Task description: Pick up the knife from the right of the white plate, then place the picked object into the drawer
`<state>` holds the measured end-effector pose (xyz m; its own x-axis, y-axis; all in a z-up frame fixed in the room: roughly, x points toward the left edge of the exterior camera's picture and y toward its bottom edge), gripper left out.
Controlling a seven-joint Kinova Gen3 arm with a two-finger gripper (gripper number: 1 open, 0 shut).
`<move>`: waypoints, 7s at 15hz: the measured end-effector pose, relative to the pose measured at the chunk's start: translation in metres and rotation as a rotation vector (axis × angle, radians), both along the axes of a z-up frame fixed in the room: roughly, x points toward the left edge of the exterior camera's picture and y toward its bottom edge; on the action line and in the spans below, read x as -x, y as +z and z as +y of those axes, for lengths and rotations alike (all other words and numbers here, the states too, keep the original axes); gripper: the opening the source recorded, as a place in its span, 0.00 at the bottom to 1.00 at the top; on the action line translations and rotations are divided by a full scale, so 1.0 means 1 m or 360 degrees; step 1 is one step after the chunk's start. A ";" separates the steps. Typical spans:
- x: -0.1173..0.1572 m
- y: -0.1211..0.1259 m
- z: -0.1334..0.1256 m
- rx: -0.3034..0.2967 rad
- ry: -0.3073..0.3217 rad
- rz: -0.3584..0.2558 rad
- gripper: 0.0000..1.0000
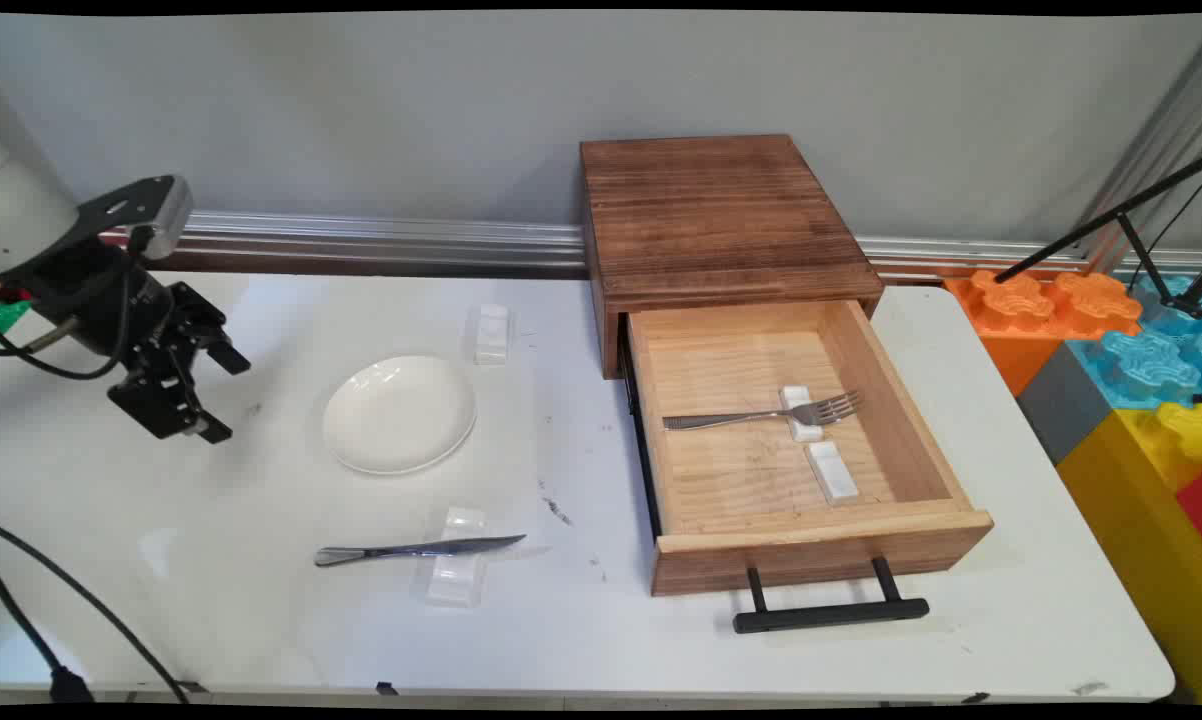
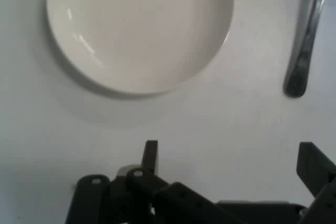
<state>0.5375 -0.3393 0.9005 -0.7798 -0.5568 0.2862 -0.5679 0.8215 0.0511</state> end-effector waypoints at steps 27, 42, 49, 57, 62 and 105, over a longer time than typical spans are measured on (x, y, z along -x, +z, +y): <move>0.103 -0.152 0.021 0.0100 -0.0259 0.0428 1.00; 0.113 -0.170 0.022 0.0107 -0.0328 0.0443 0.00; 0.112 -0.159 0.021 0.0106 -0.0353 0.0456 0.00; 0.108 -0.110 0.018 0.0110 -0.0363 0.0465 0.00; 0.120 -0.076 0.010 0.0137 -0.0324 0.0487 0.00; 0.426 -0.007 -0.185 0.0191 -0.0105 0.0520 0.00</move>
<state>0.1117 -0.5239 0.8937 -0.6694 -0.4554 0.5870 -0.4828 0.8672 0.1222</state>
